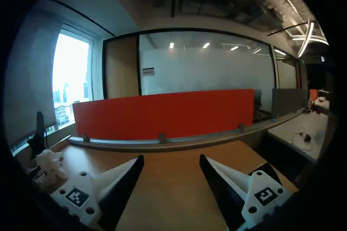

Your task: Fold towel

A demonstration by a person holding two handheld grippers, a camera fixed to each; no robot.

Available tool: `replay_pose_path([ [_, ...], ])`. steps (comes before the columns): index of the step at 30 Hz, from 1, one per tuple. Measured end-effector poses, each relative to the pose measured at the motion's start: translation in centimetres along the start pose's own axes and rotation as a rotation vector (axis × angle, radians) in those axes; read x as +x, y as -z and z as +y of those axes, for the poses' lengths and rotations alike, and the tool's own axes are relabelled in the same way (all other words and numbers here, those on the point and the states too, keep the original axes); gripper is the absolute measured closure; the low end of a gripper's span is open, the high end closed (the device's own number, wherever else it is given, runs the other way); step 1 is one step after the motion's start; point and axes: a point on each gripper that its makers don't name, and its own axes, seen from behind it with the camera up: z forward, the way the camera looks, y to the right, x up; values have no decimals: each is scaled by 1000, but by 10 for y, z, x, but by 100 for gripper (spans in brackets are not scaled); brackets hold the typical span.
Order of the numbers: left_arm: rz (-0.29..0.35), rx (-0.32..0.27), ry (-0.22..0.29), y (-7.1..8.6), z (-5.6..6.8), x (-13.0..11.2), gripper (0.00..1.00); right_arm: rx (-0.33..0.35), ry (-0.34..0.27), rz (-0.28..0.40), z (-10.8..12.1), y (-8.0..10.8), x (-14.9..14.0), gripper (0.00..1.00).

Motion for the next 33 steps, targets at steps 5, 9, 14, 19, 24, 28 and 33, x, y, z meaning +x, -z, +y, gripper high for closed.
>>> replay_pose_path([
  [5,8,-4,1,-6,5,0,7,-4,0,1,2,-1,1,1],
  [9,11,-5,2,-11,8,0,7,-9,-2,2,4,-1,1,1],
  [14,9,-5,5,-14,9,-4,7,-11,2,-2,5,-2,0,1],
  [19,6,-1,14,-16,7,-11,7,-13,2,-1,5,-3,1,1],
  [24,3,-1,23,-18,7,-20,7,-14,2,-2,4,-5,-3,1],
  [28,0,-4,20,-19,8,-25,7,-15,5,-5,4,-5,-4,1],
  [33,-6,-7,16,-19,10,-30,7,-16,5,-6,4,-6,-4,1],
])
